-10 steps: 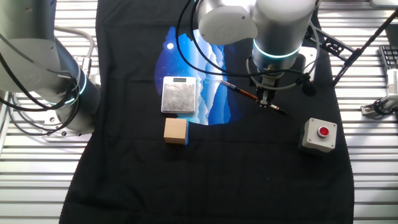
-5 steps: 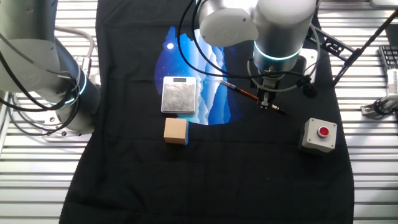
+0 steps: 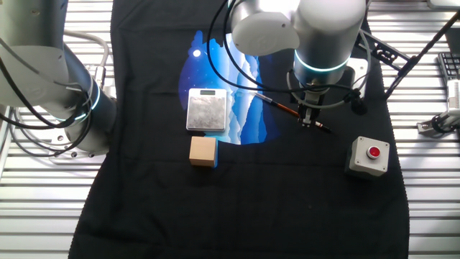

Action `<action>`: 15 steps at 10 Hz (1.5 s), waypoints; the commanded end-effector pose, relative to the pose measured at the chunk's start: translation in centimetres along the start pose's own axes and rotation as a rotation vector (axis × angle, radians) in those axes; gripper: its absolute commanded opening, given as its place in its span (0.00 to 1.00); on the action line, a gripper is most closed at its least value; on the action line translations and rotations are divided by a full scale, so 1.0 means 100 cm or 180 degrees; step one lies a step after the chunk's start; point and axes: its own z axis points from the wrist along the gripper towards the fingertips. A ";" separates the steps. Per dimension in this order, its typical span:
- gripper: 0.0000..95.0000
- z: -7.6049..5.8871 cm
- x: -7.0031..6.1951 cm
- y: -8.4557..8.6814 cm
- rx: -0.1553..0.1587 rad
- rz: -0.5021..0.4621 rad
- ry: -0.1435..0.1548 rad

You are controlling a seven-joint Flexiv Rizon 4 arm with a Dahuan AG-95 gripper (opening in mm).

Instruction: Place the brush on the pen rack

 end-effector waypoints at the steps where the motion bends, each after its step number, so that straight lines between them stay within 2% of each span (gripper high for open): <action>1: 0.20 0.000 0.001 0.000 -0.0005 0.0001 0.0004; 3: 0.20 0.000 0.001 0.000 -0.0007 0.0000 0.0003; 4: 0.00 0.000 0.001 0.000 -0.0009 0.0001 -0.0002; 9: 0.00 0.002 0.000 0.001 -0.0022 0.0000 -0.0032; 12: 0.00 0.002 0.000 0.001 -0.0074 -0.0010 -0.0064; 15: 0.00 0.002 0.000 0.001 -0.0048 -0.0010 -0.0059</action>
